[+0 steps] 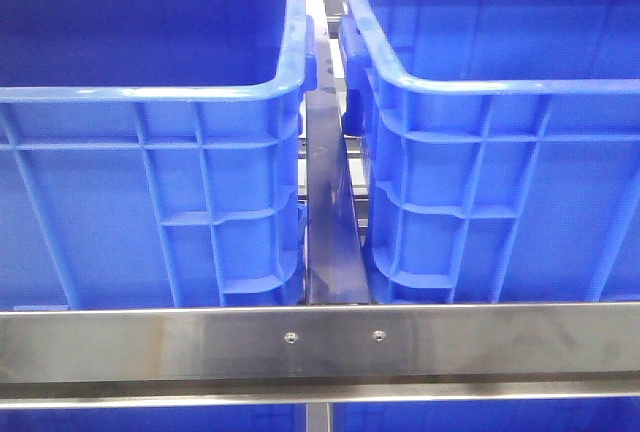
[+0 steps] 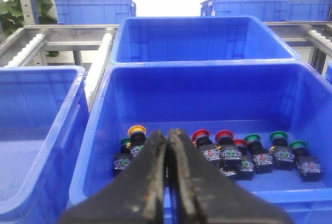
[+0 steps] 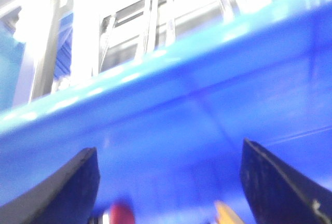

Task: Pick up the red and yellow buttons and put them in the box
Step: 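Lower the yellow button into the bin beside the red button and open the right gripper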

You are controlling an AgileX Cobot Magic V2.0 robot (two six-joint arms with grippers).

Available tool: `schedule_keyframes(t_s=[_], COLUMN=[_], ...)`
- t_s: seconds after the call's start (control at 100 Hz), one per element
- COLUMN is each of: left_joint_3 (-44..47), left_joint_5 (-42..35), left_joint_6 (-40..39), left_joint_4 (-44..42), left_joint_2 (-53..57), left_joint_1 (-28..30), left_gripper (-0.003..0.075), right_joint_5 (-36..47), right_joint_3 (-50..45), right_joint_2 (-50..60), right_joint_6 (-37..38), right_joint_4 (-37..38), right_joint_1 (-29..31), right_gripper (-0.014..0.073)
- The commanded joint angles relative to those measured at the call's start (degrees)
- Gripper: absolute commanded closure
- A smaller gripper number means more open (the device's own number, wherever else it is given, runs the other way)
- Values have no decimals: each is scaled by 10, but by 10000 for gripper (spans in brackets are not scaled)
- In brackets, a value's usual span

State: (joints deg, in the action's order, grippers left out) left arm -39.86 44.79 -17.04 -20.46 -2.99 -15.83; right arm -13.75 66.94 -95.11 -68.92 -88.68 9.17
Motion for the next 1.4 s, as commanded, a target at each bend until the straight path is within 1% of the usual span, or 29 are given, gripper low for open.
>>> schedule_keyframes(t_s=[0.0, 0.19, 0.32, 0.59, 0.87, 1.06, 1.2, 1.25, 1.3, 1.39], left_joint_3=[-10, -10, -10, -10, -10, -10, -10, -10, -10, -10], left_joint_5=[-41, -41, -41, -41, -41, -41, -41, -41, -41, -41], left_joint_6=[-5, -5, -5, -5, -5, -5, -5, -5, -5, -5], left_joint_4=[-7, -7, -7, -7, -7, -7, -7, -7, -7, -7], left_joint_2=[-11, -11, -11, -11, -11, -11, -11, -11, -11, -11], left_joint_1=[1, 1, 1, 1, 1, 1, 1, 1, 1, 1], left_gripper=[739, 739, 739, 739, 739, 739, 739, 739, 739, 739], right_joint_5=[34, 127, 166, 160, 162, 159, 159, 159, 159, 159], right_joint_3=[-14, -87, -129, -240, -361, -415, -449, -458, -466, -476], right_joint_2=[71, 169, 235, 382, 569, 700, 774, 795, 812, 830], right_joint_6=[-49, -130, -139, -139, -139, -139, -139, -139, -139, -139], right_joint_4=[6, 6, 6, 6, 6, 4, 4, 4, 4, 4], right_joint_1=[-18, -80, -113, -119, -119, -119, -119, -119, -119, -119], right_gripper=[12, 12, 12, 12, 12, 12, 18, 39, 82, 212])
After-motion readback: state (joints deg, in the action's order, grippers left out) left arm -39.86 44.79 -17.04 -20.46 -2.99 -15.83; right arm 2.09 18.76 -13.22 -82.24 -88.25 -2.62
